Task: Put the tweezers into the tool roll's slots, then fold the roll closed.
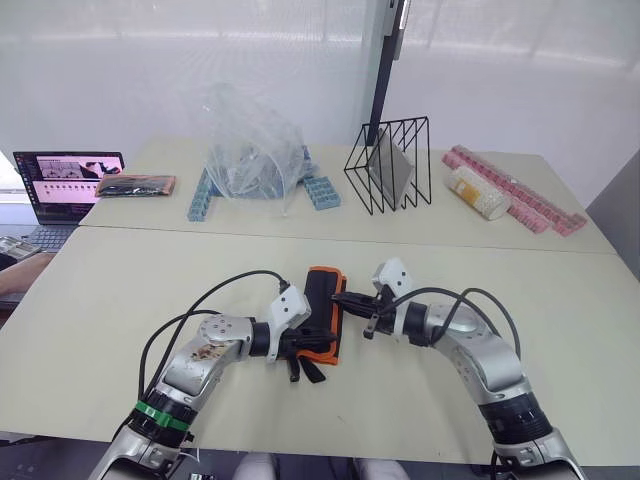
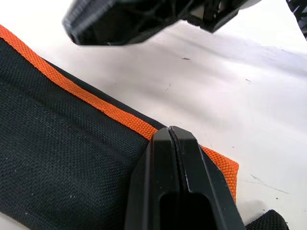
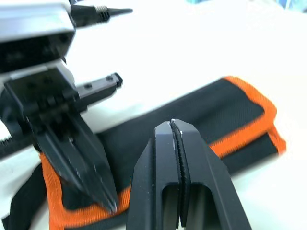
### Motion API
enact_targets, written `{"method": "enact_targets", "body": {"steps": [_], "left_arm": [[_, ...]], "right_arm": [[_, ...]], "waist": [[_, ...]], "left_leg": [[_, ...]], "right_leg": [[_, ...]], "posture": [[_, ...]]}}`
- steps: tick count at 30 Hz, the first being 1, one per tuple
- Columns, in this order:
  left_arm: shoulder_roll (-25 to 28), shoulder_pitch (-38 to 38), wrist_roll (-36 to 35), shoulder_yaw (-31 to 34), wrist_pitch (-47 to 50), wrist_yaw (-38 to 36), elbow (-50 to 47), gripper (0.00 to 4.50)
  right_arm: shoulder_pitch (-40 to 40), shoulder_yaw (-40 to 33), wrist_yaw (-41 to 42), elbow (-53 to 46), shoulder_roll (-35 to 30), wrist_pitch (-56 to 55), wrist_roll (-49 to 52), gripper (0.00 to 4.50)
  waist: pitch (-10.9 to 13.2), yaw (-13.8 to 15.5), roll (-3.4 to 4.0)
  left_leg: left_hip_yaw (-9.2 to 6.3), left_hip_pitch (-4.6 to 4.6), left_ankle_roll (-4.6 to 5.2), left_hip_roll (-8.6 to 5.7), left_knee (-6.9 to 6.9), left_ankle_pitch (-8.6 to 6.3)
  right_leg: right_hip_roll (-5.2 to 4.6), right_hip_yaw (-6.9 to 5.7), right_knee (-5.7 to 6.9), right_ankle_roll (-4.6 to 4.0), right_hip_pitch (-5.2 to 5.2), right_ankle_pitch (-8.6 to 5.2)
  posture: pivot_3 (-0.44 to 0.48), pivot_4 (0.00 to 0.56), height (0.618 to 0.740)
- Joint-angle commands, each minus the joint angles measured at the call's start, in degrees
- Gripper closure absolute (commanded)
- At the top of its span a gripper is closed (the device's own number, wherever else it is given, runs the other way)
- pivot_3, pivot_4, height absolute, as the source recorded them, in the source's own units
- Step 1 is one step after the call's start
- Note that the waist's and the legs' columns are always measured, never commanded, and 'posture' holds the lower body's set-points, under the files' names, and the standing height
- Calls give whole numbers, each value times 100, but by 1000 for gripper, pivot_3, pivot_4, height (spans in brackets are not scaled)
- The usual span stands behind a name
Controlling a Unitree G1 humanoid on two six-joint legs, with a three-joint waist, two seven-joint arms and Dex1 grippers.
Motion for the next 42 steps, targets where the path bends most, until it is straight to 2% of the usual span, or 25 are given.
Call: {"method": "enact_targets", "body": {"steps": [1, 10, 15, 18, 20, 25, 31, 40, 41, 42], "left_arm": [[74, 205, 185, -178, 144, 3, 210, 4483], [141, 243, 250, -217, 97, 18, 142, 4483], [176, 280, 259, -198, 86, 28, 84, 4483], [188, 297, 266, -184, 93, 32, 46, 4483], [201, 314, 262, -172, 93, 34, 16, 4483], [236, 347, 240, -135, 116, 32, -69, 4483], [253, 340, 227, -119, 135, 29, -82, 4483], [250, 302, 242, -99, 98, 27, -20, 4483], [250, 299, 243, -99, 96, 26, -17, 4483], [250, 298, 242, -99, 99, 25, -21, 4483]], "right_arm": [[-124, 115, 119, 20, 43, -177, -47, 4500], [-262, 650, 324, 1132, 166, -737, -672, 4500], [-359, 653, 169, 2119, 306, -767, -908, 4500], [-476, 652, 86, 2661, 369, -851, -1034, 4500], [-541, 691, 82, 2971, 382, -922, -1110, 4500], [-755, 630, -78, 3723, 477, -1104, -1143, 4500], [-927, 514, -99, 4073, 618, -1330, -1061, 4500], [-862, 507, -88, 3902, 758, -1324, -1053, 4500], [-860, 504, -94, 3895, 767, -1313, -1060, 4500], [-851, 499, -90, 3881, 774, -1326, -1062, 4500]], "waist": [[0, -1, 0], [0, -70, 0], [-6, -115, -2], [-10, -151, -5], [-20, -178, -12], [-104, -236, 6], [-140, -248, 2], [-143, -255, 9], [-143, -240, 0], [-151, -224, -7]], "left_leg": [[0, 0, 0, 0, 0, 0], [-2, 0, 0, -1, 0, 0], [-6, 16, 0, 1, 0, 0], [-6, 69, 0, 7, -1, 0], [-6, 108, 0, 11, -2, 0], [-7, 128, 2, 15, -2, 1], [-12, 139, 2, 18, -3, 1], [-12, 134, 4, 19, -3, 2], [6, 150, 3, 29, -3, 2], [85, 176, 1, 59, -12, 0]], "right_leg": [[0, 0, 0, 0, 0, 0], [-1, -2, 2, 0, 1, 0], [0, -5, 4, -1, 15, 0], [5, -5, 3, -3, 71, -1], [7, -5, 1, 28, 102, -20], [13, -3, 10, 27, 112, -19], [17, -1, 16, 23, 120, -18], [18, 2, 18, 21, 108, -17], [22, 14, 20, 17, 69, -18], [26, 55, 25, -26, 33, -28]], "posture": [[0, 150, 720], [0, 150, 720], [0, 150, 720], [0, 150, 720], [0, 150, 720], [0, 150, 720], [0, 150, 720], [0, 150, 717], [0, 150, 715], [0, 150, 714]]}}
